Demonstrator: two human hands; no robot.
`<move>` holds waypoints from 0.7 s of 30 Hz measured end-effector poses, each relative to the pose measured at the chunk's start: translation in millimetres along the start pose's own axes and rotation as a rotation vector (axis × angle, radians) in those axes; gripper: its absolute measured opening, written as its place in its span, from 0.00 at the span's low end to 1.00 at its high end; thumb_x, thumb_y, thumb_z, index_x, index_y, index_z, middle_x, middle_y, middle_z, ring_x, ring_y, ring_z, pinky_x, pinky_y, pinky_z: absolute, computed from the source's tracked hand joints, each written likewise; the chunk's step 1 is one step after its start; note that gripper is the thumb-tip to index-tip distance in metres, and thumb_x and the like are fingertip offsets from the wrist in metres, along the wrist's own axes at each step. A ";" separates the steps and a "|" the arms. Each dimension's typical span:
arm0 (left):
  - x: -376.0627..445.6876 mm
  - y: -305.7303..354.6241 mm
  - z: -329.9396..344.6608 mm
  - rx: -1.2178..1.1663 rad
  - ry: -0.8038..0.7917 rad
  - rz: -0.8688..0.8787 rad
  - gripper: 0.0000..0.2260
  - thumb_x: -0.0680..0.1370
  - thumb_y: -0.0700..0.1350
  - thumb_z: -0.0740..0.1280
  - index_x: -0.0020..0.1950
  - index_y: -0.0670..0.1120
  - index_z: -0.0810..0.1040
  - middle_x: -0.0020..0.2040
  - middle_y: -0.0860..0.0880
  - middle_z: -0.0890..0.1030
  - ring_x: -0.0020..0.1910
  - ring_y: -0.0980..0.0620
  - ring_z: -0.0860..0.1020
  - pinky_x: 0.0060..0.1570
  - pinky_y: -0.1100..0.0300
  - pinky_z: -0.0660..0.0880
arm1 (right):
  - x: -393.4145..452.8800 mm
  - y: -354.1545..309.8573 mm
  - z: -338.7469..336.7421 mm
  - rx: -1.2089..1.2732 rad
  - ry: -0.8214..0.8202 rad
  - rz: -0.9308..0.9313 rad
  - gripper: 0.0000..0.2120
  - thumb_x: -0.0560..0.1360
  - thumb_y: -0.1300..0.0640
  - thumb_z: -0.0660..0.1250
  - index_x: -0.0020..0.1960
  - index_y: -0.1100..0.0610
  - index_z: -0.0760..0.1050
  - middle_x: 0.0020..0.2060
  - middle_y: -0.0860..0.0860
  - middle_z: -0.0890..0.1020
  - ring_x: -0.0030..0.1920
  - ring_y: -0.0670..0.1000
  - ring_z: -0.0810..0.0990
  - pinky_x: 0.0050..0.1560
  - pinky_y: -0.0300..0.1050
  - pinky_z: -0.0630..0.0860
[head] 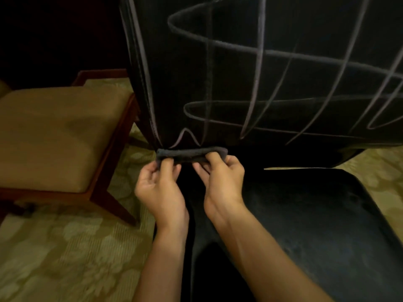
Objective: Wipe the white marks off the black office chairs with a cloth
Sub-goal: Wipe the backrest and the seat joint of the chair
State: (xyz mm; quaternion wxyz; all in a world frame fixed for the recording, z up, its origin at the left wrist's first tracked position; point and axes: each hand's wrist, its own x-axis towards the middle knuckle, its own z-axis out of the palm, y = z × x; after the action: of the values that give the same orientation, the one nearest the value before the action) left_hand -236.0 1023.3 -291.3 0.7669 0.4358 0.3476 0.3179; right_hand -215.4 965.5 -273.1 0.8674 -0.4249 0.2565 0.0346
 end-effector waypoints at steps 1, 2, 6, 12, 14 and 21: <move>-1.5 0.0 3.2 -0.002 -0.001 0.007 0.03 0.78 0.34 0.68 0.48 0.41 0.78 0.42 0.48 0.82 0.44 0.53 0.82 0.46 0.63 0.79 | 1.5 -3.6 -3.0 -0.004 -0.014 -0.009 0.04 0.78 0.67 0.64 0.47 0.61 0.71 0.46 0.62 0.81 0.52 0.57 0.84 0.54 0.48 0.82; -4.5 -1.1 7.5 -0.009 -0.001 0.008 0.04 0.78 0.34 0.68 0.47 0.42 0.77 0.42 0.48 0.82 0.44 0.54 0.82 0.45 0.65 0.79 | 3.7 -7.9 -7.3 -0.008 -0.023 -0.021 0.04 0.78 0.68 0.64 0.46 0.61 0.72 0.44 0.60 0.81 0.50 0.56 0.84 0.52 0.47 0.82; -31.4 -17.2 36.9 -0.030 -0.062 -0.034 0.06 0.76 0.31 0.69 0.44 0.42 0.77 0.38 0.47 0.83 0.37 0.56 0.82 0.39 0.66 0.78 | 16.9 -37.7 -37.5 0.060 0.033 -0.098 0.11 0.77 0.70 0.63 0.39 0.59 0.70 0.34 0.57 0.78 0.39 0.53 0.81 0.45 0.45 0.82; -56.5 -37.5 62.5 0.006 -0.171 -0.150 0.04 0.76 0.33 0.70 0.45 0.41 0.79 0.40 0.44 0.85 0.40 0.51 0.85 0.40 0.65 0.79 | 32.3 -69.4 -75.3 0.198 0.050 -0.098 0.09 0.77 0.69 0.64 0.41 0.59 0.72 0.33 0.55 0.82 0.41 0.54 0.84 0.50 0.47 0.83; -43.7 -34.8 52.4 0.011 -0.128 -0.126 0.04 0.76 0.33 0.70 0.44 0.41 0.79 0.38 0.46 0.85 0.41 0.49 0.85 0.41 0.64 0.80 | 33.3 -58.3 -64.1 0.195 0.026 -0.048 0.09 0.77 0.70 0.64 0.42 0.59 0.72 0.34 0.56 0.81 0.41 0.54 0.82 0.51 0.47 0.82; -38.0 -39.2 53.8 -0.004 -0.039 -0.088 0.02 0.77 0.36 0.70 0.46 0.41 0.78 0.42 0.45 0.84 0.47 0.48 0.85 0.46 0.62 0.80 | 34.5 -54.1 -56.2 0.105 -0.001 -0.014 0.09 0.77 0.70 0.64 0.41 0.60 0.71 0.37 0.57 0.81 0.42 0.53 0.84 0.54 0.48 0.82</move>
State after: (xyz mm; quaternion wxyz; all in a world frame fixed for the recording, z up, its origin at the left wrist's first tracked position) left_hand -206.4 952.8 -296.1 0.7876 0.4246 0.3509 0.2763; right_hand -193.8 883.2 -279.1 0.8888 -0.3808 0.2544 0.0154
